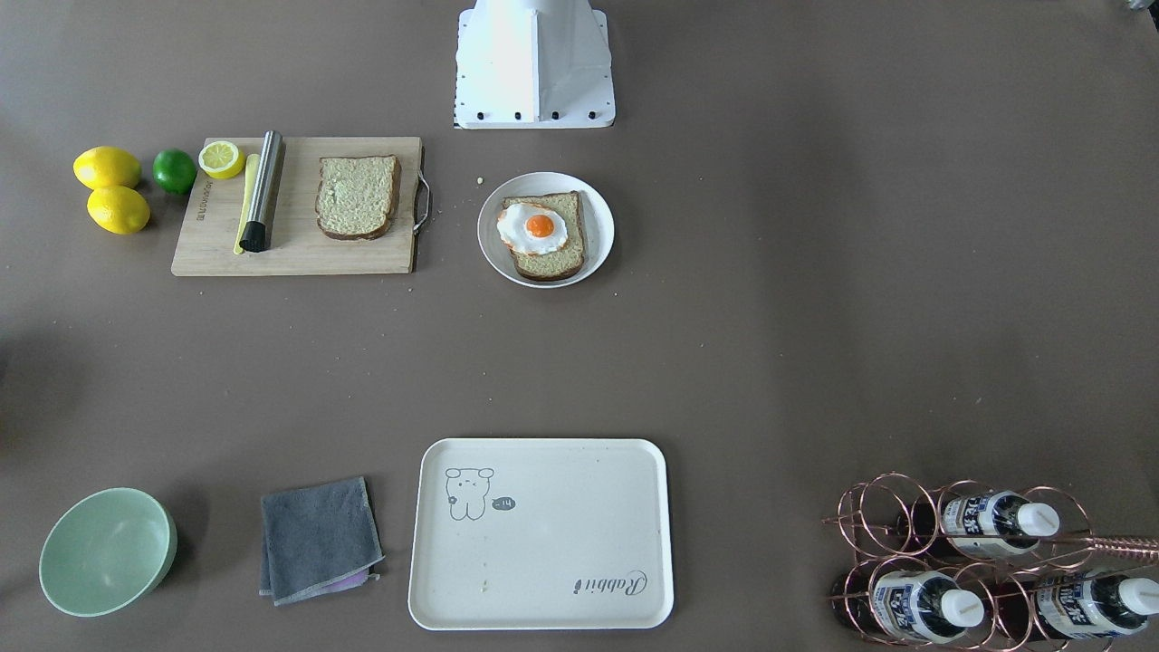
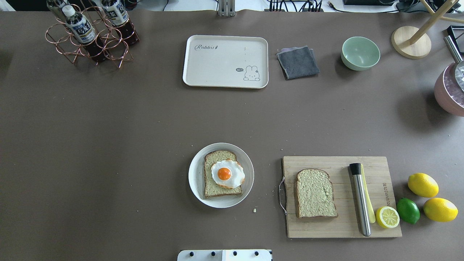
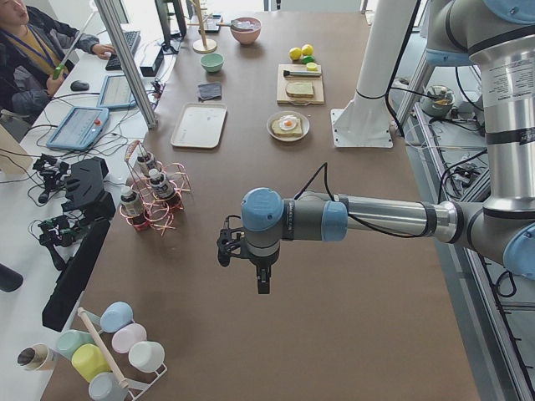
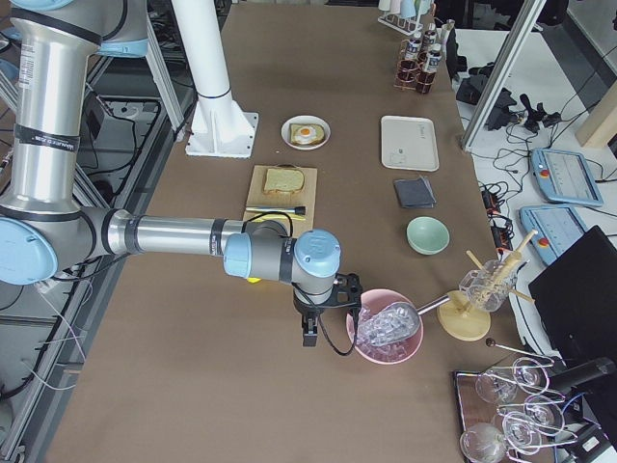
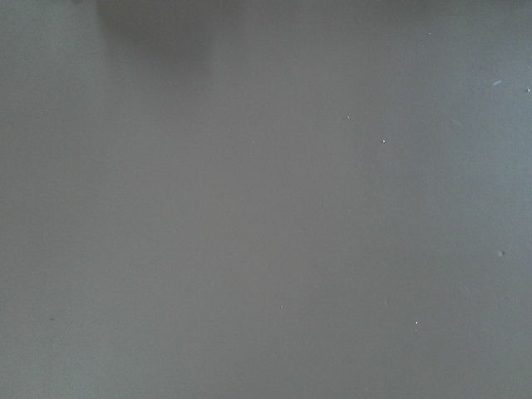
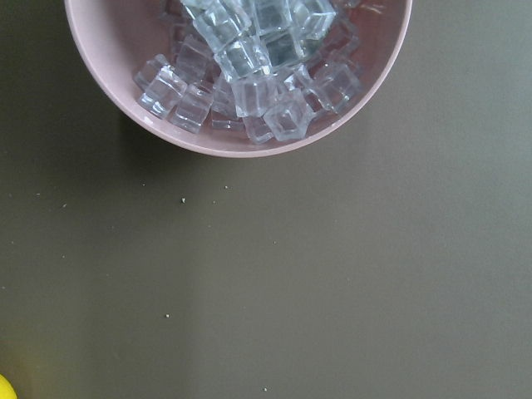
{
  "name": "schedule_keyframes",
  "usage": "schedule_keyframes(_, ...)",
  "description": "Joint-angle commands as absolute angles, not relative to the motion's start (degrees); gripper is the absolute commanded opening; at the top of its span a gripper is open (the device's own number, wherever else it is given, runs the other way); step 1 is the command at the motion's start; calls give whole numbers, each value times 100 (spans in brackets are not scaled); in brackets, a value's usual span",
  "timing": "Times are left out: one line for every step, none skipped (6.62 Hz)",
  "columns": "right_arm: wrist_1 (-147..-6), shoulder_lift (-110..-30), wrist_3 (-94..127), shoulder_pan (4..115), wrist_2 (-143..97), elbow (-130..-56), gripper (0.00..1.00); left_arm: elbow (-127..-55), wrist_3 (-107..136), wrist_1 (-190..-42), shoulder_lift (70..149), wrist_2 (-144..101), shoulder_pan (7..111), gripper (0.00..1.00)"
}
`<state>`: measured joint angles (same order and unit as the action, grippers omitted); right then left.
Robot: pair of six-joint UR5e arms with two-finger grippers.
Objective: Make sandwich and place on tray
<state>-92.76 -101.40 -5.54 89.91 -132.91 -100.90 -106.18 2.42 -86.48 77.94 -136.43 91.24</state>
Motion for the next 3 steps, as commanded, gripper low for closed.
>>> schedule_keyframes(-9272,-10160,-554,8991,-13359,-10116,100,-10626,246,-8657,7778,-13649,9123,98)
schedule_keyframes(-9272,-10143,-562,8991,-13359,-10125,100,-10626,246,-8657,7778,-13649,9123,98)
schedule_keyframes(-9264,-10143,-562,8991,-13359,-10116,100,-10626,246,-8657,7778,-13649,9123,98)
